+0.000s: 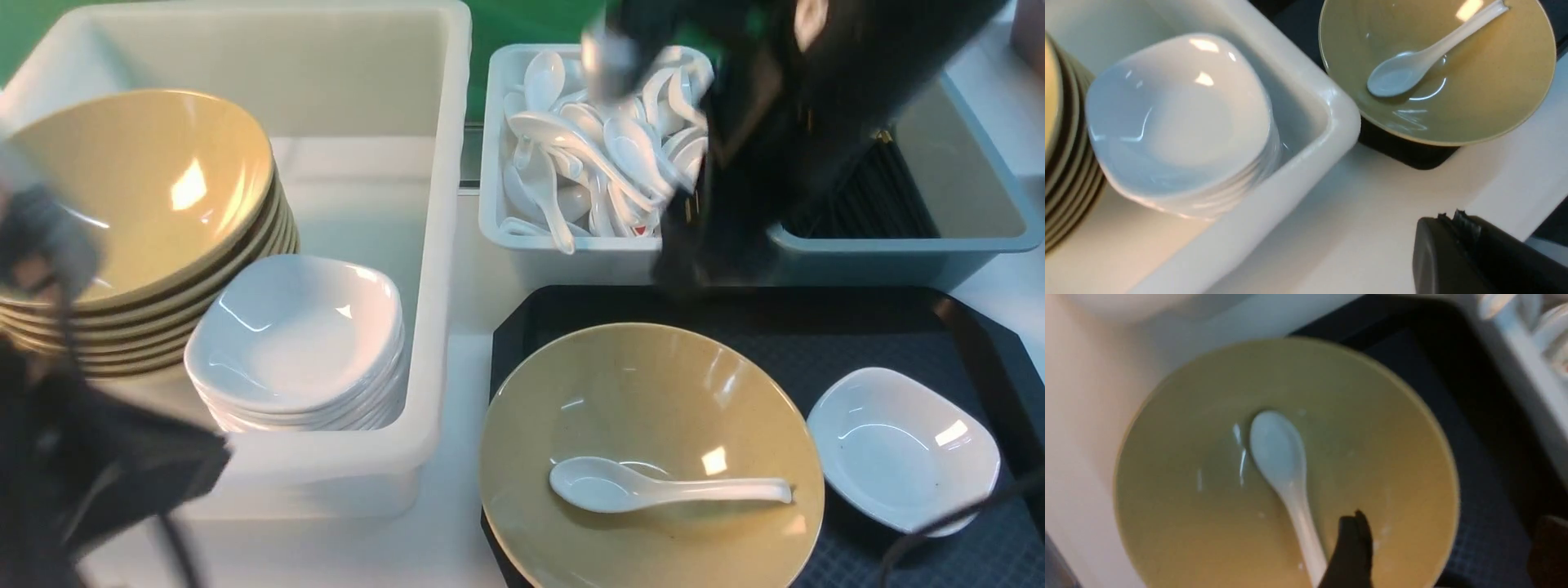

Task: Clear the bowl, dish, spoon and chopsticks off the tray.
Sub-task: Use the right arm to grab the soup spoon in the middle

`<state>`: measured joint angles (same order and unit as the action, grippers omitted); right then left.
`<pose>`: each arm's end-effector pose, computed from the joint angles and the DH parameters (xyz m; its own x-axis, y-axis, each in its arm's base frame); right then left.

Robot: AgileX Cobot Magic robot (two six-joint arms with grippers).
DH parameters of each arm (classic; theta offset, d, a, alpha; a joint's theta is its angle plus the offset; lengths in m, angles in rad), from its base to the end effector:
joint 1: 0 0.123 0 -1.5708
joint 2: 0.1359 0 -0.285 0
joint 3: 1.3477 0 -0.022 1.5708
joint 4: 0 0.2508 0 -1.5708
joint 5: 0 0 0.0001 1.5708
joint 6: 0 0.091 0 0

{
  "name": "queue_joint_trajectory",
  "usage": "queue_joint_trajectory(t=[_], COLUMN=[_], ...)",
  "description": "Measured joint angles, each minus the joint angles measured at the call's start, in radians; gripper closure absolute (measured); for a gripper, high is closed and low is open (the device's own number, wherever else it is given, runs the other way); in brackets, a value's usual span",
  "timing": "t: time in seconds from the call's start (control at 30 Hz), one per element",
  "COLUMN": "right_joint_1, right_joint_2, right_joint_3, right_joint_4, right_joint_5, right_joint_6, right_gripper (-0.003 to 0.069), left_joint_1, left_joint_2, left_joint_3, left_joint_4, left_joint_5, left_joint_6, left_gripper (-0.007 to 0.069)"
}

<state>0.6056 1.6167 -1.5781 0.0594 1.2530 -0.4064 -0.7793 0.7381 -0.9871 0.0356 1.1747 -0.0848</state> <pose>0.2712 0.1940 0.3526 -0.4892 -0.7980 -0.3520 -0.8318 0.5483 -0.0869 0.0785 -0.0733 0.3774 -0.5764 0.4696 -0.6688 0.6475 0.7617 -0.0231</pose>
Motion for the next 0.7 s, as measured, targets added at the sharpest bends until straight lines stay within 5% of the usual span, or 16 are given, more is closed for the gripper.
queue_joint_trajectory(t=[0.27, 0.6, 0.7], right_joint_1=[0.070, 0.073, 0.073], right_joint_2=[0.079, 0.256, 0.275], right_joint_3=[0.259, 0.271, 0.271], right_joint_4=[-0.003, -0.050, -0.059], right_joint_5=[-0.038, -0.164, -0.160], right_joint_6=[-0.191, -0.220, -0.221], right_gripper=[0.0099, 0.0107, 0.0204], left_joint_1=[0.000, 0.000, 0.000], left_joint_2=[-0.044, -0.044, -0.044], left_joint_3=[0.154, 0.195, 0.195], left_joint_4=[-0.036, -0.049, -0.048], left_joint_5=[-0.099, -0.192, -0.197], left_joint_6=[-0.043, -0.044, -0.031], left_gripper=[0.0636, 0.0636, 0.0636])
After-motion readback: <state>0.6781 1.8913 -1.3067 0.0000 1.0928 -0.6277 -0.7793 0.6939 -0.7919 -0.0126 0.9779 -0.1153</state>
